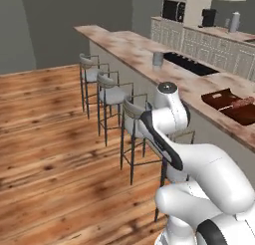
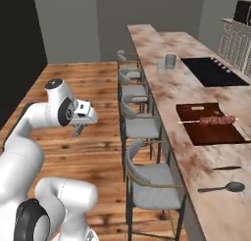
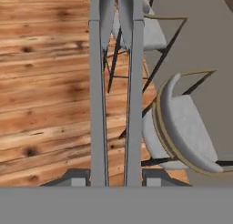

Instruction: Take the tongs from the drawer on the right and place them on the dining counter next to the tray containing the kebab skewer.

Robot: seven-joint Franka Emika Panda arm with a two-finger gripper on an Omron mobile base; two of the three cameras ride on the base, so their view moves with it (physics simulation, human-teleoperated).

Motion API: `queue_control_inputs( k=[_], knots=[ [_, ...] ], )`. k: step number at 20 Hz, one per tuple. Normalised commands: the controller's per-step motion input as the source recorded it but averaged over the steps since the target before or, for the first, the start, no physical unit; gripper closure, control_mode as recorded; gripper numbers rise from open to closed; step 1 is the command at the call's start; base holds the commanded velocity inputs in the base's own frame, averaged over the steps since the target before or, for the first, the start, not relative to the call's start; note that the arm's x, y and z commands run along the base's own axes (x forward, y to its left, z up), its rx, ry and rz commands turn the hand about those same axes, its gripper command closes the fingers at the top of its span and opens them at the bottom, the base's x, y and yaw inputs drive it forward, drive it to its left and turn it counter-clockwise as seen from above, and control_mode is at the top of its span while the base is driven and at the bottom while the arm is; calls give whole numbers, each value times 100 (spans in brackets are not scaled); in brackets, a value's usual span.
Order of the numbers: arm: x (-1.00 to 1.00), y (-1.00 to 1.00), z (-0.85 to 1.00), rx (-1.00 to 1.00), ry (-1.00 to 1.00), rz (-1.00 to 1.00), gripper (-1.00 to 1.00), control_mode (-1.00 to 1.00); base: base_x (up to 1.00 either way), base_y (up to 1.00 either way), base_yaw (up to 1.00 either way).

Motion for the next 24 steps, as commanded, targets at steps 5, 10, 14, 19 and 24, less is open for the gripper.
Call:
queue_control_inputs(
  k=[5, 10, 14, 19, 24],
  knots=[
    [0, 0, 0, 0, 0, 0, 100, 100, 12, 55, -57],
    [0, 0, 0, 0, 0, 0, 100, 100, 37, 94, -42],
    [0, 0, 0, 0, 0, 0, 100, 100, 43, 96, -33],
    [0, 0, 0, 0, 0, 0, 100, 100, 34, 60, -44],
    [0, 0, 0, 0, 0, 0, 100, 100, 26, 45, -56]
  ],
)
